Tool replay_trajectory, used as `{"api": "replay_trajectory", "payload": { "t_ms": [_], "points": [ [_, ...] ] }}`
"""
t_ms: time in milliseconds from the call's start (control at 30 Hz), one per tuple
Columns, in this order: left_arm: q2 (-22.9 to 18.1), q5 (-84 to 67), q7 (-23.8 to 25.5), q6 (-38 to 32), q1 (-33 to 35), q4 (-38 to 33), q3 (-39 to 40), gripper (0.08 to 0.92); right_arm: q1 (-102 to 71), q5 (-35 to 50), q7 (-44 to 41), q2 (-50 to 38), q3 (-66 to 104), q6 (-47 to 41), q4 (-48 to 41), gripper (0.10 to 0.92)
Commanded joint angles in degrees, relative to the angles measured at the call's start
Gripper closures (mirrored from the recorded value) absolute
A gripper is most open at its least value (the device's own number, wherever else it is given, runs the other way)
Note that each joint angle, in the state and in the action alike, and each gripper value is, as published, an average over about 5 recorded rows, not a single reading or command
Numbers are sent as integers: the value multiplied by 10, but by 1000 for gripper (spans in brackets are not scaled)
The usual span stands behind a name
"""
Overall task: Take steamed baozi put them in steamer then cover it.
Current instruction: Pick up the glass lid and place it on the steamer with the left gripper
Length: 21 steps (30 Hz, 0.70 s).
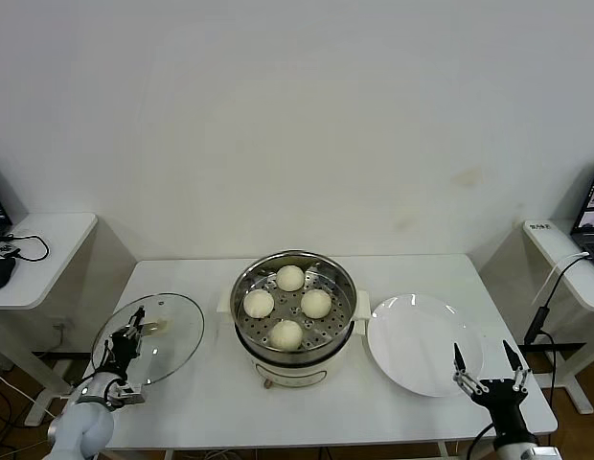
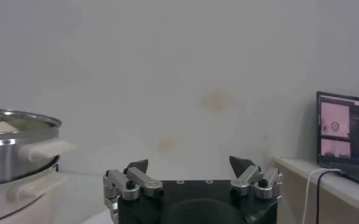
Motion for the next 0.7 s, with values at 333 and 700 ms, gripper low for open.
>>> {"api": "replay_trajectory", "payload": {
  "t_ms": [333, 700],
  "points": [
    [106, -64, 110, 86, 79, -295, -27, 855, -3, -11, -2, -9, -21, 2, 6, 202],
    [133, -66, 210, 193, 40, -396, 65, 855, 2, -54, 3, -7, -30, 2, 0, 203]
  ]
}}
